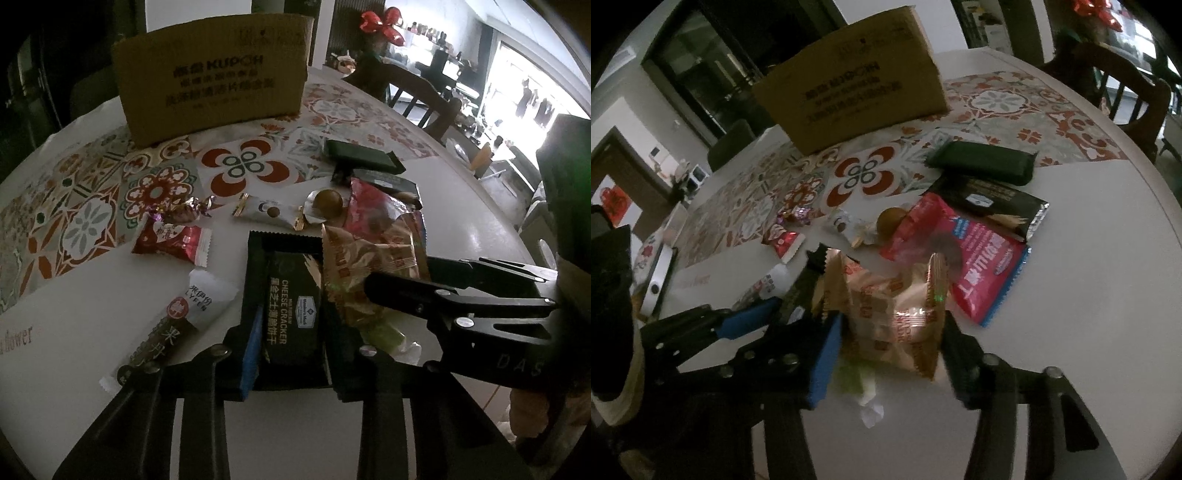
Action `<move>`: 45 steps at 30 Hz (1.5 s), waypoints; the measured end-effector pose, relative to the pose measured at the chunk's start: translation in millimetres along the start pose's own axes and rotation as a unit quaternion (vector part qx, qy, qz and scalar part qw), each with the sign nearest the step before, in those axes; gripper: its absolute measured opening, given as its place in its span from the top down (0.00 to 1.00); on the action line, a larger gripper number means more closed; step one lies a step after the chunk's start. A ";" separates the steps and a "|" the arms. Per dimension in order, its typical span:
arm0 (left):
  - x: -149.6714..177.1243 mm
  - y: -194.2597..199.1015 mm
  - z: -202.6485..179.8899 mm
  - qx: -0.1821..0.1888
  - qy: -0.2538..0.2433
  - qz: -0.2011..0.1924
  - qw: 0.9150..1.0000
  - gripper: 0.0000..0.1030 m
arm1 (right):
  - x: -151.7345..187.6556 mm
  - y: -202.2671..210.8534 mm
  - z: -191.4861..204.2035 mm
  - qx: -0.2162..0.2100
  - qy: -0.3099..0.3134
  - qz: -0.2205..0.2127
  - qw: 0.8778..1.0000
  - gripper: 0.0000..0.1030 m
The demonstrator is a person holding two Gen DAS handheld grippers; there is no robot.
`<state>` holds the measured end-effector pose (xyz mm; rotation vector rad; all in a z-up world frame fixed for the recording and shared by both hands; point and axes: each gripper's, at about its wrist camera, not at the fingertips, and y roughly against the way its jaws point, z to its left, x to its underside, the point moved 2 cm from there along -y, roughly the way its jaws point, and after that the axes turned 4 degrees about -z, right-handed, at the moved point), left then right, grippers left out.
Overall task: Organize snacks
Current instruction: 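Lower the left tool onto the dark cheese cracker pack while the right tool grasps the beige biscuit bag, then carry the cracker pack in the left tool while the right tool carries the biscuit bag to the box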
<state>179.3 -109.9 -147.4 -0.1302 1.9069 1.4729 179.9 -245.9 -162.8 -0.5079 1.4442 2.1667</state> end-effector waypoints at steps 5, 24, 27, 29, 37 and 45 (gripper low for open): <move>-0.6 4.8 2.6 -0.002 0.011 -0.011 1.000 0.70 | 0.7 3.5 2.3 0.008 0.011 -0.009 1.000 0.55; -18.6 64.9 3.7 -0.033 0.009 -0.120 0.992 0.70 | -10.0 51.7 26.5 0.026 0.062 -0.099 0.993 0.70; -20.6 72.0 3.8 -0.036 0.010 -0.134 0.990 0.70 | -12.4 58.5 30.8 0.030 0.069 -0.113 0.991 0.71; -21.8 76.3 4.7 -0.035 0.013 -0.141 0.989 0.70 | -14.5 62.7 33.7 0.035 0.076 -0.125 0.989 0.72; -41.5 94.3 10.6 -0.038 0.017 -0.175 0.984 0.70 | -34.2 84.3 47.7 0.037 0.094 -0.179 0.979 0.73; -82.0 116.3 22.7 -0.050 0.015 -0.217 0.975 0.70 | -72.5 98.7 63.2 0.027 0.109 -0.243 0.964 0.75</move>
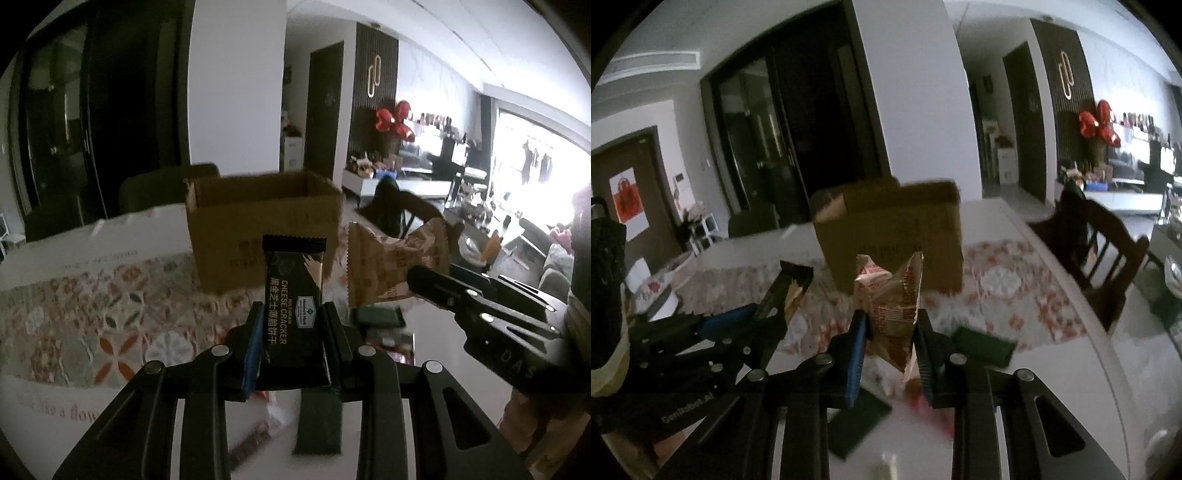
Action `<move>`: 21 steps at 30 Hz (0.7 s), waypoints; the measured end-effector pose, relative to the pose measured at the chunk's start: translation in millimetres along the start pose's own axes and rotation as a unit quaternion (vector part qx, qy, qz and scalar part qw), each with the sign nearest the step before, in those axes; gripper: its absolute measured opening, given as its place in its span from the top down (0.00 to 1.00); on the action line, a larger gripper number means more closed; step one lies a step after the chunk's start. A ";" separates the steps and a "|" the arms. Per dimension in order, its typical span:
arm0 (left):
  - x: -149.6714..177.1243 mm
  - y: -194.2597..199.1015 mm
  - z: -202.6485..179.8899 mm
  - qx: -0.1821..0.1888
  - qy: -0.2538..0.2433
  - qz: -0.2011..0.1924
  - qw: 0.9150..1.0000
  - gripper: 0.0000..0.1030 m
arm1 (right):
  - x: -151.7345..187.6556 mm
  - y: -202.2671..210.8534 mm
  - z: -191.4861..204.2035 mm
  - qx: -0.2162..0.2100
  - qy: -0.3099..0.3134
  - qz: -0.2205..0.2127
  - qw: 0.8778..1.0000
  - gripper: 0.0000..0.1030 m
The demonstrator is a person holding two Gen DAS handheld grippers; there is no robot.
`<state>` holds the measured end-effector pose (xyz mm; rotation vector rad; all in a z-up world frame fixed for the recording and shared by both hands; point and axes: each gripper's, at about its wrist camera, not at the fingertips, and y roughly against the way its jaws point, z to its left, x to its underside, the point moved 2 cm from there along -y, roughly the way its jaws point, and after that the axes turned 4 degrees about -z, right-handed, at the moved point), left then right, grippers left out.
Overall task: Organize snacks
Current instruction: 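Carry the cracker pack in the left tool while the right tool carries the biscuit bag to the box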
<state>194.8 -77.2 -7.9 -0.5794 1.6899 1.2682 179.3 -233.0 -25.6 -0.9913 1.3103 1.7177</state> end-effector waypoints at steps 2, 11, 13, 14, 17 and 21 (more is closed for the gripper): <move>-14.4 0.0 2.6 -0.006 0.000 -0.017 1.000 0.70 | -11.4 -1.4 3.7 0.004 0.014 -0.016 1.000 0.75; -69.4 -14.7 17.8 -0.014 0.010 -0.061 0.998 0.70 | -71.0 -7.7 12.2 0.012 0.063 -0.090 0.994 0.75; -79.4 -21.0 22.3 -0.017 0.011 -0.065 0.998 0.70 | -80.4 -15.7 12.3 0.010 0.061 -0.094 0.994 0.75; -83.0 -24.7 23.1 -0.017 0.010 -0.065 0.998 0.70 | -84.1 -19.8 11.9 0.009 0.060 -0.096 0.994 0.75; -96.2 -40.5 30.6 -0.019 0.015 -0.060 0.998 0.70 | -94.3 -35.4 10.2 0.007 0.062 -0.099 0.993 0.75; -111.6 -64.6 40.4 -0.023 0.018 -0.051 0.998 0.70 | -102.2 -65.8 5.9 0.002 0.059 -0.084 0.995 0.75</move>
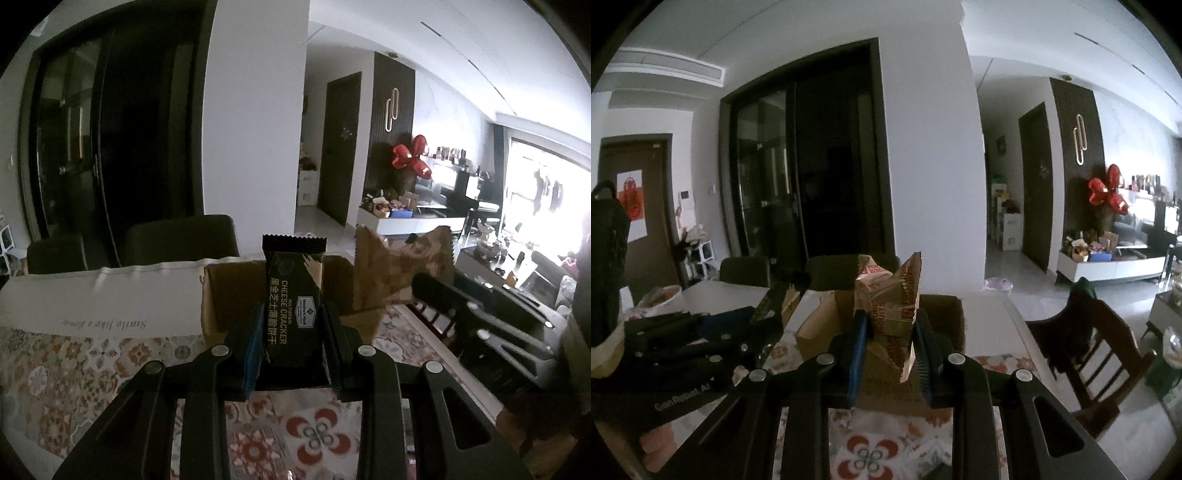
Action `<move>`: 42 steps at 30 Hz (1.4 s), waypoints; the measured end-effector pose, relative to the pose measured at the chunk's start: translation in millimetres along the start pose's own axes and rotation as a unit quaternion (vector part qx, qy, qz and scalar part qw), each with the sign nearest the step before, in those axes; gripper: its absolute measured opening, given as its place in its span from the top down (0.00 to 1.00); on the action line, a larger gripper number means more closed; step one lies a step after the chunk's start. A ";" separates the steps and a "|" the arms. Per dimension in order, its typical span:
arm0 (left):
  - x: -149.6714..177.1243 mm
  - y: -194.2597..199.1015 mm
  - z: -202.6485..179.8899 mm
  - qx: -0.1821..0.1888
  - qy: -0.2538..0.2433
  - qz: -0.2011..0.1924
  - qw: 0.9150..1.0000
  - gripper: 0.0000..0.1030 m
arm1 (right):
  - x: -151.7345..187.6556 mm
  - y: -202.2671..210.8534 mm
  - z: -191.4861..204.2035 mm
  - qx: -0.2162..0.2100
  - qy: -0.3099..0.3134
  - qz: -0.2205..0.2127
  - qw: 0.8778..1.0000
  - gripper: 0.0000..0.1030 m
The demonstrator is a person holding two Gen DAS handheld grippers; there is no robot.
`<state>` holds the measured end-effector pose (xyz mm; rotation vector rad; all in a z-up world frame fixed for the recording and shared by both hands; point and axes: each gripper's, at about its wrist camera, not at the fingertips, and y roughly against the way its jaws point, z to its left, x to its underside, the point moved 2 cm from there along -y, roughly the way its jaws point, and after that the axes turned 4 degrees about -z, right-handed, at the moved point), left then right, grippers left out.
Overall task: Organize snacks
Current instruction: 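Carry the cracker pack in the left tool while the right tool carries the biscuit bag to the box, then open both tools to drop the cracker pack and biscuit bag into the box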
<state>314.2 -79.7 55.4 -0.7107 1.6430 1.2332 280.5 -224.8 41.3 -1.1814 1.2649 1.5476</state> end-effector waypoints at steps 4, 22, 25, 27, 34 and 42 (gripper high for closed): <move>-9.5 -31.4 8.6 -0.004 0.005 0.018 1.000 0.70 | 1.1 -37.9 -7.7 -0.010 -0.007 0.025 1.000 0.75; -9.2 -123.5 40.2 -0.020 0.021 0.062 0.998 0.39 | 12.4 -133.0 -50.7 0.037 -0.039 0.085 0.995 0.32; -9.1 -112.0 41.2 -0.035 0.019 0.045 0.998 0.32 | 6.8 -122.7 -47.4 0.058 -0.028 0.049 0.997 0.21; -7.4 -102.0 45.0 -0.051 0.022 0.027 0.998 0.27 | 3.6 -115.1 -44.4 0.073 -0.023 0.037 0.996 0.08; 4.8 -48.3 44.9 -0.127 0.001 -0.056 0.990 0.21 | -6.6 -84.4 -39.3 0.074 -0.057 0.002 0.996 0.01; 15.1 2.6 37.4 -0.140 0.010 -0.094 0.986 0.19 | -5.9 -42.3 -13.9 0.029 -0.027 -0.069 0.997 0.01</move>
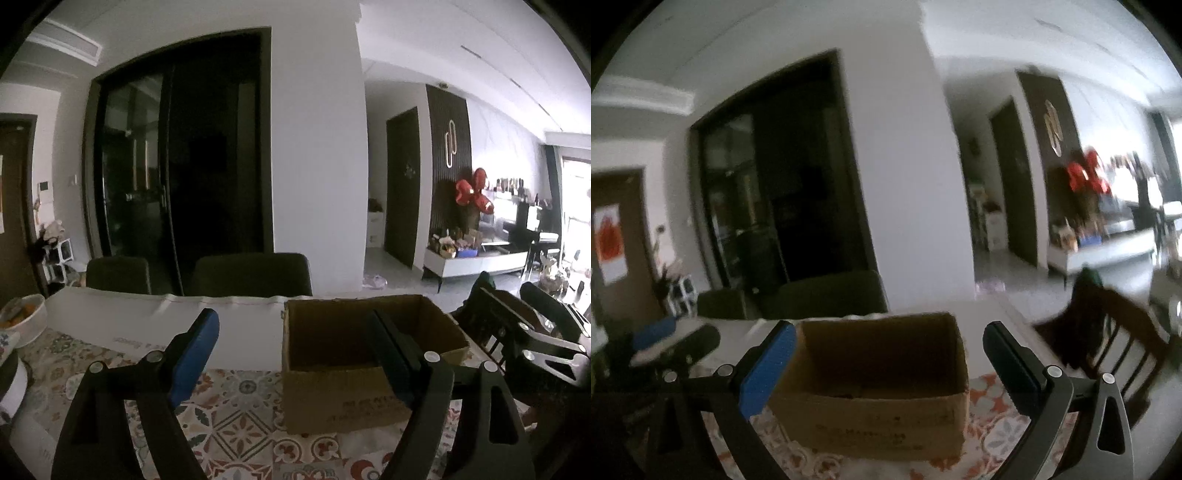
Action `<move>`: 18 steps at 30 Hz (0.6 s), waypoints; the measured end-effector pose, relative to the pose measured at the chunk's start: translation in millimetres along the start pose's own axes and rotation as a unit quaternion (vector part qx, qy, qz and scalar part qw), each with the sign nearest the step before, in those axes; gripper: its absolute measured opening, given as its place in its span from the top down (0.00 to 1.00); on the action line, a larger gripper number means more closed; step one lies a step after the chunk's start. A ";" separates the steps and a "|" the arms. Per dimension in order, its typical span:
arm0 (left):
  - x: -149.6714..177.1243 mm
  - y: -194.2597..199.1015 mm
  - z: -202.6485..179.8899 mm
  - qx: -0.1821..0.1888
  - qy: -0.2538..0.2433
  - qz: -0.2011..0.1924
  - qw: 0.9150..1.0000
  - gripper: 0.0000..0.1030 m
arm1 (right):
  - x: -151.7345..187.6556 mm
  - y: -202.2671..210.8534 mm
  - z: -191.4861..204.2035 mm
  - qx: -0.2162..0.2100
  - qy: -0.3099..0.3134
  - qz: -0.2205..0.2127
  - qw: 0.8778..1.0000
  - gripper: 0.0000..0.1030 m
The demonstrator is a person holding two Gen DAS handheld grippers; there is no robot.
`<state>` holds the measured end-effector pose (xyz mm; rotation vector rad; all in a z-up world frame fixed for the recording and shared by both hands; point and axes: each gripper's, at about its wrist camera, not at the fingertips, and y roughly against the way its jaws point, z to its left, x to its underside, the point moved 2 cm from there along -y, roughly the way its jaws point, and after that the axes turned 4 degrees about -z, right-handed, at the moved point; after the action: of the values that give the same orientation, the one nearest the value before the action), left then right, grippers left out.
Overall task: Organize snacks
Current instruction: 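Open both tools to drop the cracker pack and biscuit bag into the box, then grasp the white stick snack with the left tool while the right tool grasps the clear packet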
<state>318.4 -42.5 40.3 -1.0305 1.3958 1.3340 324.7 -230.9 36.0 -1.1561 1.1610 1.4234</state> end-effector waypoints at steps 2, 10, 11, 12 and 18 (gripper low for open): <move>1.5 12.6 4.3 0.004 0.012 -0.004 1.000 0.18 | -2.2 11.4 4.2 -0.014 -0.010 -0.005 1.000 0.01; 13.1 64.8 13.5 -0.008 0.024 -0.022 0.999 0.13 | -2.4 45.8 -2.1 0.049 -0.073 0.007 0.996 0.01; 16.6 72.0 14.0 -0.008 0.020 -0.020 1.000 0.12 | 0.1 49.6 -1.5 0.054 -0.076 0.012 0.996 0.01; 19.3 75.9 14.2 -0.007 0.018 -0.018 1.000 0.12 | 3.1 53.7 0.2 0.056 -0.074 0.019 0.996 0.01; 36.3 105.1 19.3 0.005 0.007 0.007 1.000 0.12 | 16.3 87.5 18.3 0.046 -0.031 0.022 0.998 0.01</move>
<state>209.3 -15.8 29.3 -1.0264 1.4209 1.3308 234.5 -221.4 31.4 -1.0223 1.2017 1.4141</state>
